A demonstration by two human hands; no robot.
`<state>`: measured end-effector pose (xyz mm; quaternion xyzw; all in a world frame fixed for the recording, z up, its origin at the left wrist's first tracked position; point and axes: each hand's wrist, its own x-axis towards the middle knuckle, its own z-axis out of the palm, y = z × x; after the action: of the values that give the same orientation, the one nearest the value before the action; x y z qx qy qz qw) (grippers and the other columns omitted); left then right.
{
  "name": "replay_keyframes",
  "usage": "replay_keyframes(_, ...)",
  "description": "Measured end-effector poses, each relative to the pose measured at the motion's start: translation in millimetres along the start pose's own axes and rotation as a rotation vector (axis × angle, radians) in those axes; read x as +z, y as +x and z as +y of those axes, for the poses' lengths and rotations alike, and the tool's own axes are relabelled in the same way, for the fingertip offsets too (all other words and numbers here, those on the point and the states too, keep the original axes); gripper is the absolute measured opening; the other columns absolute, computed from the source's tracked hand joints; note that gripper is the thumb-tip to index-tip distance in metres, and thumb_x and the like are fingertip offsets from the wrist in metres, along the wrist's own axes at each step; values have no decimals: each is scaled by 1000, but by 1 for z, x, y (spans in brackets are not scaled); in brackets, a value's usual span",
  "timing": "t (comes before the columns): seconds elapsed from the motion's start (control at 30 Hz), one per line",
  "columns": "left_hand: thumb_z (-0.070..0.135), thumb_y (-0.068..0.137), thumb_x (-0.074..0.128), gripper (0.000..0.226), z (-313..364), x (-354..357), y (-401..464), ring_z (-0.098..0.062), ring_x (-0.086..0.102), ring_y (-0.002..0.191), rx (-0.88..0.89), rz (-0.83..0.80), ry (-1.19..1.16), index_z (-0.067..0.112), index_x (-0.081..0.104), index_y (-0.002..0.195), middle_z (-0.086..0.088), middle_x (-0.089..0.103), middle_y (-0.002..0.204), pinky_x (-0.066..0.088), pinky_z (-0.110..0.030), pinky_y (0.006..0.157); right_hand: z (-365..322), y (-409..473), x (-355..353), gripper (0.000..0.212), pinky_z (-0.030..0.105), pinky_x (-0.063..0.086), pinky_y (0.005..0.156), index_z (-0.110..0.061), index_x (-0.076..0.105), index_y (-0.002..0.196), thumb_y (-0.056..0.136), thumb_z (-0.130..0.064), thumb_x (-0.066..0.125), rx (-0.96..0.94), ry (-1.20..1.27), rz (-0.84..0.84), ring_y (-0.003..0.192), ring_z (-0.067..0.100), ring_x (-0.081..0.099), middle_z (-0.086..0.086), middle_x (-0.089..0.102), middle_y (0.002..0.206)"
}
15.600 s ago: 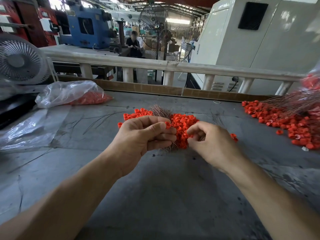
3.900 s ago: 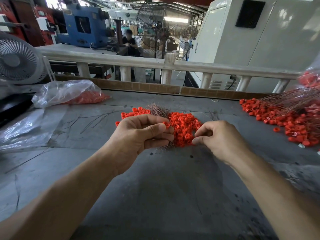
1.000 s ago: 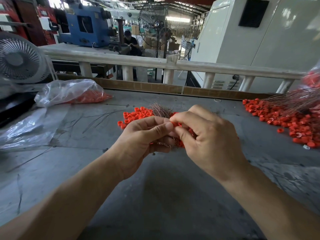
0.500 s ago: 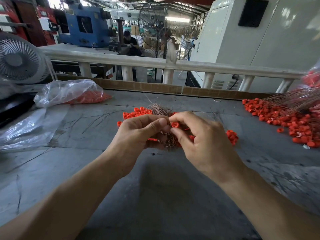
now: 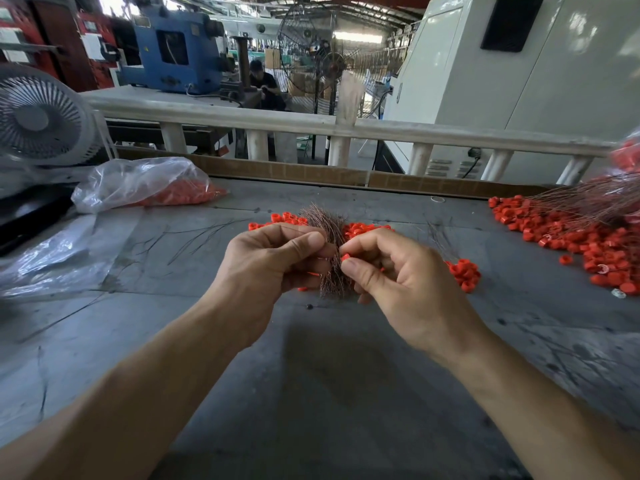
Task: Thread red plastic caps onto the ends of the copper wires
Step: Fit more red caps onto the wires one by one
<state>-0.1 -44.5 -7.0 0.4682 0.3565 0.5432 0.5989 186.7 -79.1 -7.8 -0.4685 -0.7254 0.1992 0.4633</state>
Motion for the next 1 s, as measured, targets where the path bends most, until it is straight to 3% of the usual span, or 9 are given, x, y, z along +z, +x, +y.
replay_keyframes(0.1,20,74,74,24,1,-1,0,-19,70,67,-2,22,1,3,72,90,-16,76,88,58,-27,57,2,0,1,10,40,59,68,-29,71,96,94,-20,72,26,28,-2,71,13,67,-7,70,80)
replay_keyframes(0.23,16,88,70,11,6,-8,3,-18,70,67,7,118,-20,5,72,89,-14,77,89,58,-26,57,7,1,-2,16,16,52,68,-28,72,97,92,-13,73,58,-17,56,74,3,65,-16,70,82)
replay_keyframes(0.5,12,93,69,10,7,-16,7,-20,73,70,-9,210,66,3,72,91,-14,77,88,61,-27,60,4,2,-5,14,7,43,67,-25,73,94,88,-12,75,-20,-251,58,78,2,62,-17,63,79)
replay_keyframes(0.7,14,94,68,12,9,-17,7,-19,71,67,11,217,39,3,73,92,-14,77,87,59,-26,58,9,5,-12,13,8,40,71,-26,72,95,87,-17,78,-57,-368,33,79,4,57,-17,59,84)
replay_keyframes(0.83,14,97,65,16,9,-20,11,-22,70,70,20,254,14,2,72,104,-15,77,91,59,-27,59,23,11,-23,11,9,41,69,-26,73,91,85,-21,80,22,-428,204,72,2,57,-17,58,79)
replay_keyframes(0.93,14,97,66,13,7,-21,12,-19,69,66,28,263,97,4,73,100,-11,77,84,58,-26,56,38,17,-42,8,34,56,77,-26,72,91,86,-26,79,196,-509,332,75,12,65,-12,67,82)
replay_keyframes(1.0,12,97,65,10,6,-21,12,-16,68,61,50,256,220,7,74,95,-8,77,79,57,-24,54,47,18,-57,7,41,58,77,-26,71,90,87,-29,77,331,-572,384,81,20,70,-9,71,84)
